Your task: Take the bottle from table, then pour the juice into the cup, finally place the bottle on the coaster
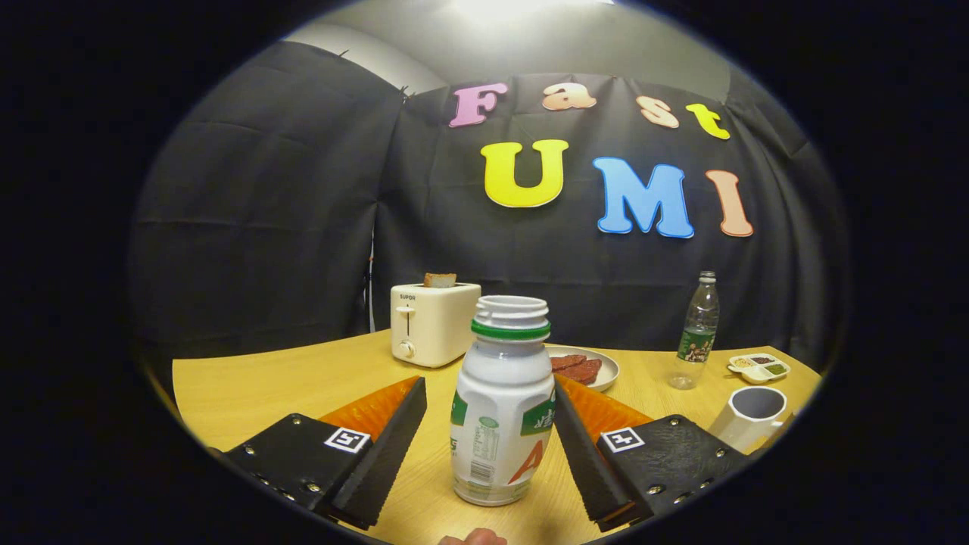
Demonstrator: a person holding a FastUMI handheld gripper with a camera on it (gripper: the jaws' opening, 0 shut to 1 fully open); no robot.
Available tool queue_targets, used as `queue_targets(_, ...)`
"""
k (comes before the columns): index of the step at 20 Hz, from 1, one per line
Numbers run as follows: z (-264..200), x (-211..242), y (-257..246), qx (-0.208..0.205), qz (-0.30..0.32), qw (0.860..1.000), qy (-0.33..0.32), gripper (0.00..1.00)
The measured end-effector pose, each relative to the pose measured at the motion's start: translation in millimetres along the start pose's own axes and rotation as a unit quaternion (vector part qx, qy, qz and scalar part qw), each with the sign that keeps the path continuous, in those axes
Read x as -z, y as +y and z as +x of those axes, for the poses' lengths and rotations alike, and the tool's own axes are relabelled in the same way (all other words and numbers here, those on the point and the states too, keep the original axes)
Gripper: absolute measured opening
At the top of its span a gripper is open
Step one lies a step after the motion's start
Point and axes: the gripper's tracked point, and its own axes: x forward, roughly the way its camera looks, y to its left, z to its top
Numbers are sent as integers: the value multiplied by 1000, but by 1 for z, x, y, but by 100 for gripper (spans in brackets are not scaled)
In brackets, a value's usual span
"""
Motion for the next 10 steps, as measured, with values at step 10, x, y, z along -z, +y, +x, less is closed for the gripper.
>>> queue_targets(10,-8,5,-15,57,34,998,7,66)
